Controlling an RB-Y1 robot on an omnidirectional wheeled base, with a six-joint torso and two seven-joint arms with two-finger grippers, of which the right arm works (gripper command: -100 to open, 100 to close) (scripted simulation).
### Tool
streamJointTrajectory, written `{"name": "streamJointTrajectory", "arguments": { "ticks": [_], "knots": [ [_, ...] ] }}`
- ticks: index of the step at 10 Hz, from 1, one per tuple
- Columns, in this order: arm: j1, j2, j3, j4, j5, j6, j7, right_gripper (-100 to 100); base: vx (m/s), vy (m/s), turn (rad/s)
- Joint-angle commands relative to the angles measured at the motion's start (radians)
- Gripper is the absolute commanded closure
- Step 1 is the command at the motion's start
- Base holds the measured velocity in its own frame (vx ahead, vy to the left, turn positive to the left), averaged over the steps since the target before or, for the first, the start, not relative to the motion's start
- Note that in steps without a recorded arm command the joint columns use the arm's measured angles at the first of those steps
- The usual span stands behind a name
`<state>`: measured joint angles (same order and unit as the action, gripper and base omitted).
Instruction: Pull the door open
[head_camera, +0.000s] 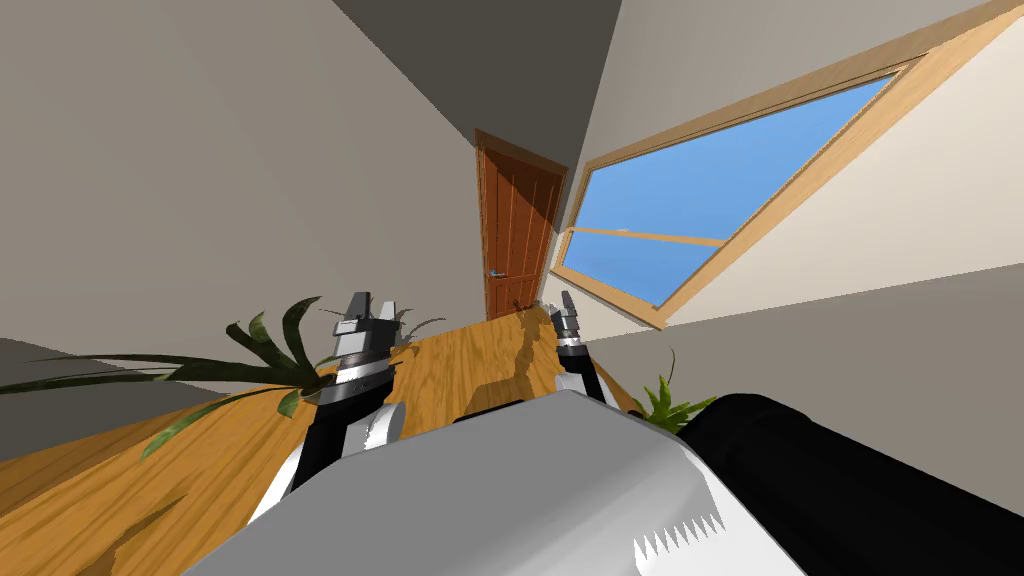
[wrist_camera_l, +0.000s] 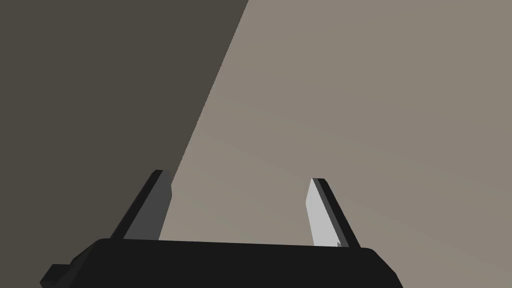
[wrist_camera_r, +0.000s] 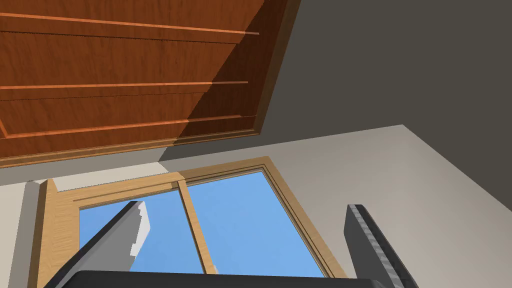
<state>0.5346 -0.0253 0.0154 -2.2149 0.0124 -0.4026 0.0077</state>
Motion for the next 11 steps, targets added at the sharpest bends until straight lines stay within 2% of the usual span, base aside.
{"name": "streamJointTrajectory", "arguments": {
  "ticks": [1, 4, 7, 11],
  "knots": [
    [-0.015, -0.008, -0.002, 0.035, -0.004, -0.009, -0.002, -100, 0.087, -0.062, 0.047],
    [-0.034, -0.017, -0.004, 0.080, -0.009, -0.021, -0.004, -100, 0.083, 0.009, 0.046],
    [-0.066, -0.030, -0.007, 0.158, -0.017, -0.042, -0.007, -100, 0.092, 0.003, 0.051],
    [-0.099, -0.041, -0.011, 0.235, -0.025, -0.062, -0.011, -100, 0.091, -0.015, 0.048]
  ]
}}
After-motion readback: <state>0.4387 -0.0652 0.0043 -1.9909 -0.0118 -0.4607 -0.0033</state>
